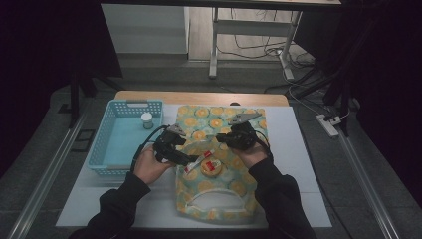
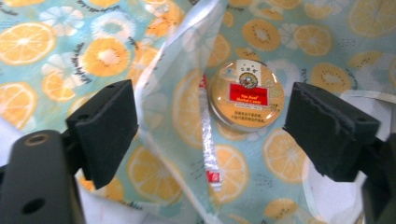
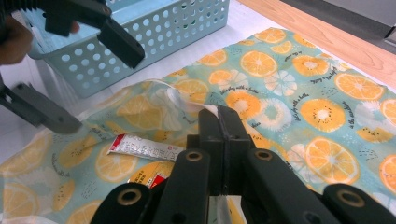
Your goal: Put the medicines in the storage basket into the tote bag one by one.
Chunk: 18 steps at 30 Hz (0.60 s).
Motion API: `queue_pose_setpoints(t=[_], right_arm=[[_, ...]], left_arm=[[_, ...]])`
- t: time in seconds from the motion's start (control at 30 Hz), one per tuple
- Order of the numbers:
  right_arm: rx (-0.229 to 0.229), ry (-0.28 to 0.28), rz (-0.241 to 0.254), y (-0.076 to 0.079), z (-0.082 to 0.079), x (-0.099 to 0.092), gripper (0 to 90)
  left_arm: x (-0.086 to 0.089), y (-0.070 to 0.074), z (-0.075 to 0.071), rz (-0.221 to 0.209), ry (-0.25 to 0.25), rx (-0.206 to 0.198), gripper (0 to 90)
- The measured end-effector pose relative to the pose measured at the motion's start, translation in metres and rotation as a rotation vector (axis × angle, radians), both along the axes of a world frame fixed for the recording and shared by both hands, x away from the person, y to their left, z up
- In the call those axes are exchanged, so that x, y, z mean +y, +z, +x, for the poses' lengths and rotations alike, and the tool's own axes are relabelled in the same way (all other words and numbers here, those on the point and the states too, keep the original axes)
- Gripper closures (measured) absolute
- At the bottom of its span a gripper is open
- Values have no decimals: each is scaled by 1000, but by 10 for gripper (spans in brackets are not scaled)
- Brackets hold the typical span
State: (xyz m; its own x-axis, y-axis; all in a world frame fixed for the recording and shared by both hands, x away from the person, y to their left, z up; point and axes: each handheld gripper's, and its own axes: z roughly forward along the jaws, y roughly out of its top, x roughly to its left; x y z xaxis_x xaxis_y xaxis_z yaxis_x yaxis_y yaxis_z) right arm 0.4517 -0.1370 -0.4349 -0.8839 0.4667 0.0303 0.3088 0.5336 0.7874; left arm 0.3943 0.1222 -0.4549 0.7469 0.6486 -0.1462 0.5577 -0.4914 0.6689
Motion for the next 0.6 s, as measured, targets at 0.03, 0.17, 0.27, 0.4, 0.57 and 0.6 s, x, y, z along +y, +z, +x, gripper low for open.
queue_pose_setpoints(t=[0.03, 0.17, 0.27, 0.4, 0.57, 0.6], right_arm=[[1, 0, 0, 0, 0, 0, 898], [1, 2, -3, -1, 0, 1, 898], [1, 2, -1, 0, 0, 0, 898], [0, 0, -1, 0, 0, 0, 898], [0, -1, -1, 0, 0, 0, 898], [-1, -1, -1, 0, 0, 0, 898]], left_arm=[[2, 0, 0, -2, 5, 1, 150], [12, 0, -1, -14, 25, 9, 130], [20, 1, 0, -36, 35, 14, 102], [28, 2, 0, -49, 39, 15, 54], [38, 2, -1, -58, 51, 7, 29], [41, 2, -1, -57, 55, 2, 27]])
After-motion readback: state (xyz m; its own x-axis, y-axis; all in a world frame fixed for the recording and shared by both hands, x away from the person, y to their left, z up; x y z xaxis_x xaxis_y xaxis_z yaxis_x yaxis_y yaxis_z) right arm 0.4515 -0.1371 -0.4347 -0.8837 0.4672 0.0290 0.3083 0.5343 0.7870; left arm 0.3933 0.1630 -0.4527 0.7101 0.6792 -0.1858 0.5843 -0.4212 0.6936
